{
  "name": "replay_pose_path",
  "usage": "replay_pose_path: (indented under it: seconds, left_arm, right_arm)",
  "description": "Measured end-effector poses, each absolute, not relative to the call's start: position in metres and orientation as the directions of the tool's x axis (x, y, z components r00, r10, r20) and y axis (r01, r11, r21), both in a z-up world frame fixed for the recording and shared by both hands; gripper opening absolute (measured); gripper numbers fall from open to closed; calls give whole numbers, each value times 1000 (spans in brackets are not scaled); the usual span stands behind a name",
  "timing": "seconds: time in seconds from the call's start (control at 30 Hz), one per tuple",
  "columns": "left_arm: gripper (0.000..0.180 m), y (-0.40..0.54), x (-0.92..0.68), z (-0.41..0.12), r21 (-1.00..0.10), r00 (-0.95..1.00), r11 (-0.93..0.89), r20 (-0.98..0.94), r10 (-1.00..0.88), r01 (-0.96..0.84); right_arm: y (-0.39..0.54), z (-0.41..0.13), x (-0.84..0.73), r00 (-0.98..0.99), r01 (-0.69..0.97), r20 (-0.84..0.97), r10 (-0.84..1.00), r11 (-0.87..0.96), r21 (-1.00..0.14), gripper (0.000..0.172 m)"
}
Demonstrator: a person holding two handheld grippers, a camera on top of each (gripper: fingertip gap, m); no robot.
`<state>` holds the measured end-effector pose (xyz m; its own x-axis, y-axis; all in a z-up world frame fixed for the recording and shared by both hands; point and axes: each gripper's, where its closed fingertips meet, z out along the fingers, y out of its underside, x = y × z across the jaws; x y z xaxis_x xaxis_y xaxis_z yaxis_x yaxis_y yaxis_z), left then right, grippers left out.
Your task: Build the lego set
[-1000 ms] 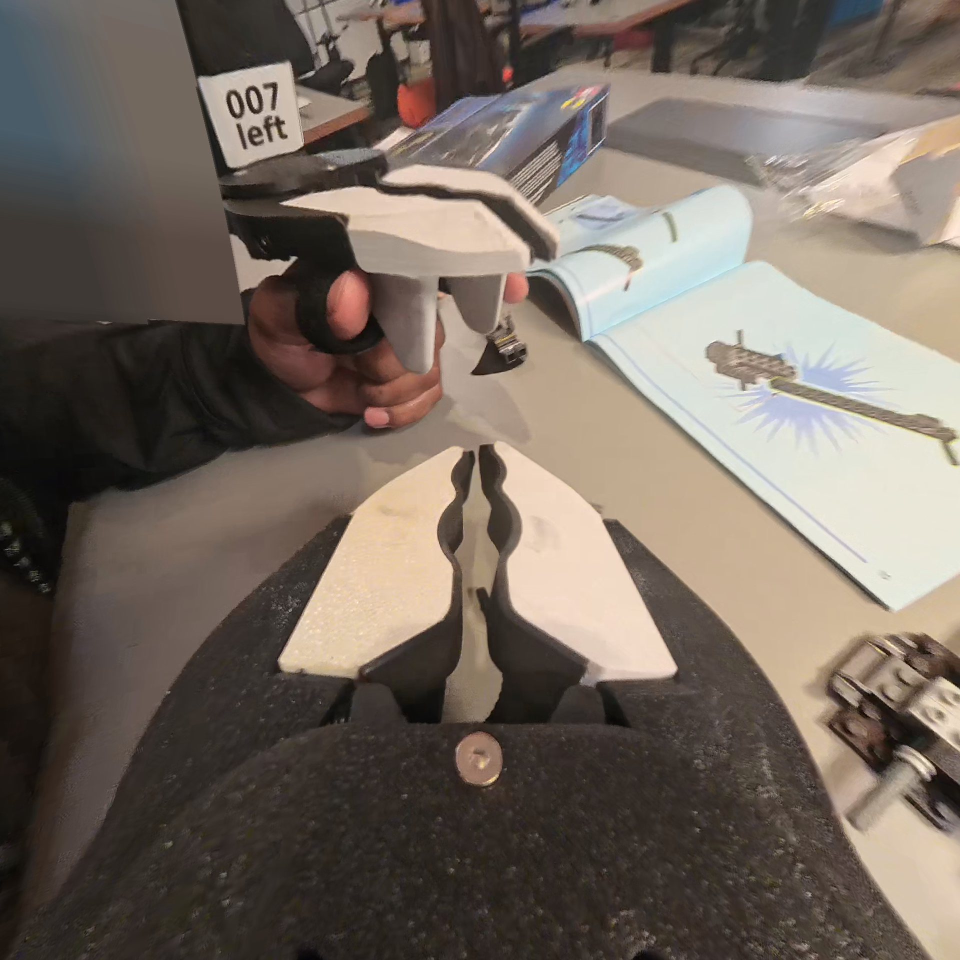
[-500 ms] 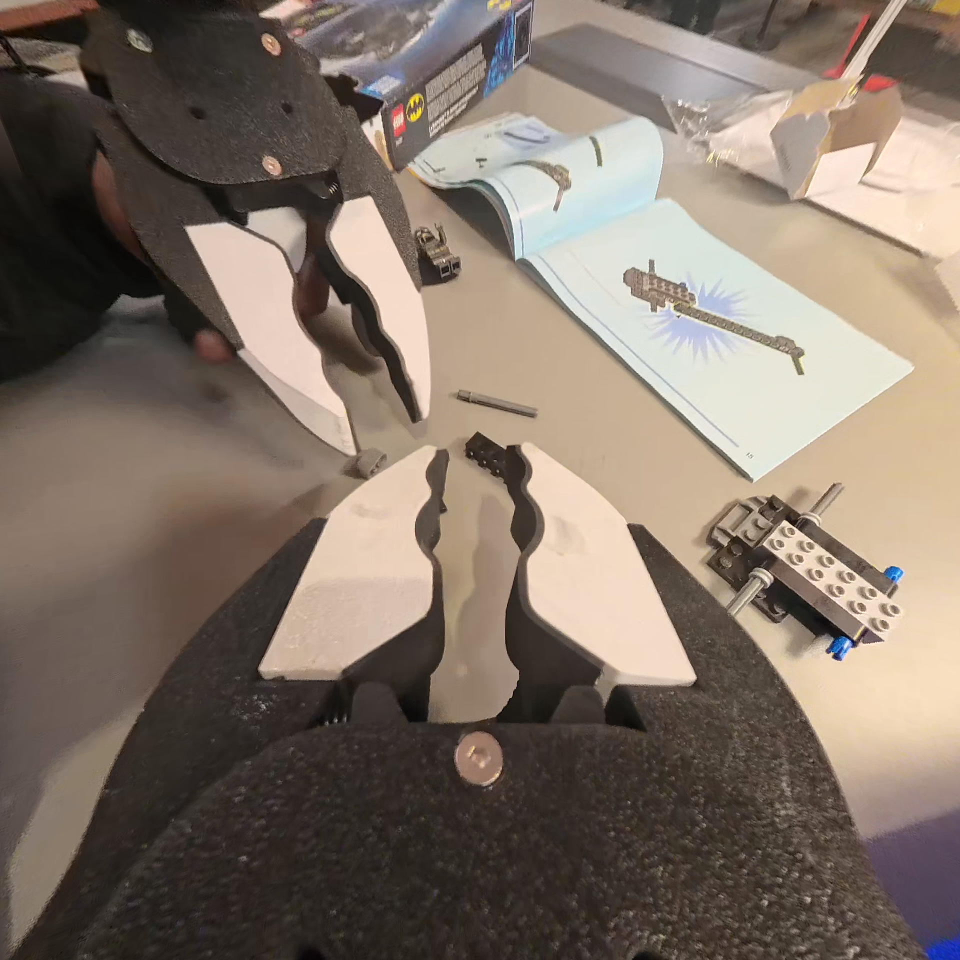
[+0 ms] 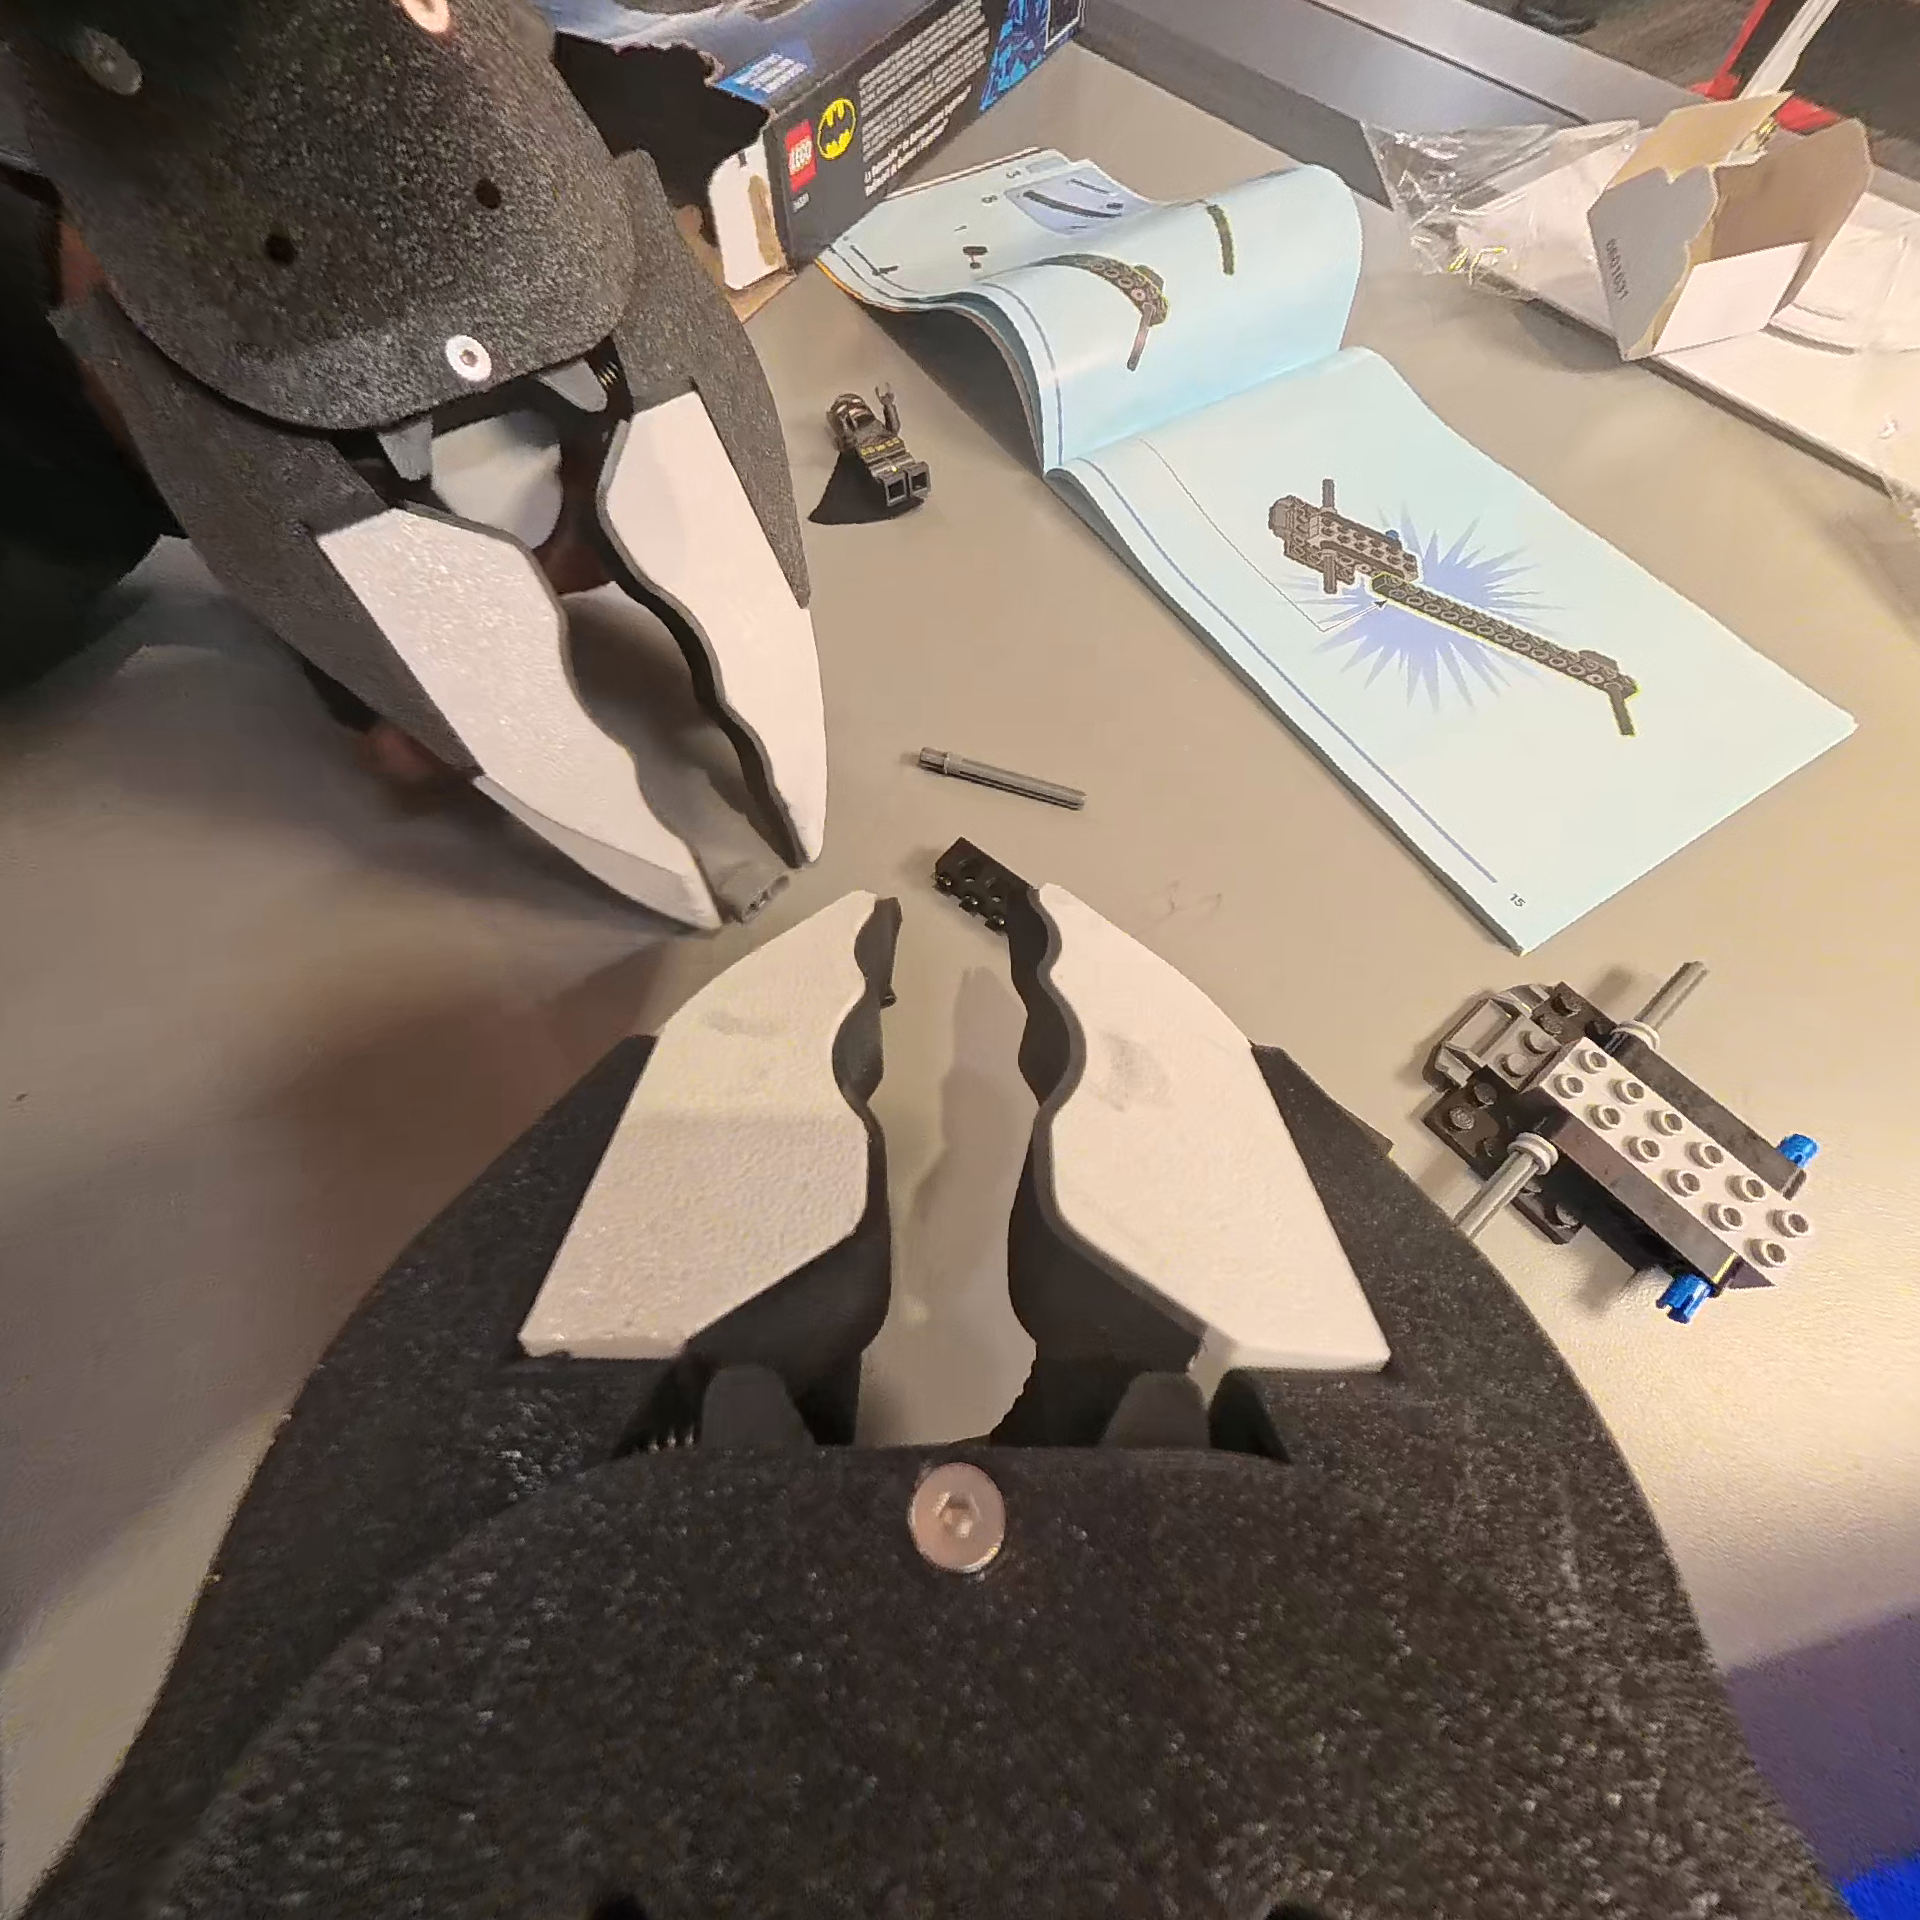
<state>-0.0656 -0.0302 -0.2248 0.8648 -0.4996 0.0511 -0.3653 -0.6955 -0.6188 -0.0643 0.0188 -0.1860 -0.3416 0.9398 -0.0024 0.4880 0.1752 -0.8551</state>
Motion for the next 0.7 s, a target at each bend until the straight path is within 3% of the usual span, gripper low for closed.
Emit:
replay_pose_path:
  seconds: [0.1, 0.7]
  left_arm:
    - [15, -30, -70, -225, -614, 864, -687, 16, -503, -388]
    - [15, -18, -78, -220, -698, 869, -627, 15, -495, -346]
  right_arm:
    - [19, -187, -64, -343, 489, 5, 939, 183, -853, 22]
    - [15, -204, -62, -390, 548, 73, 918, 296, -782, 18]
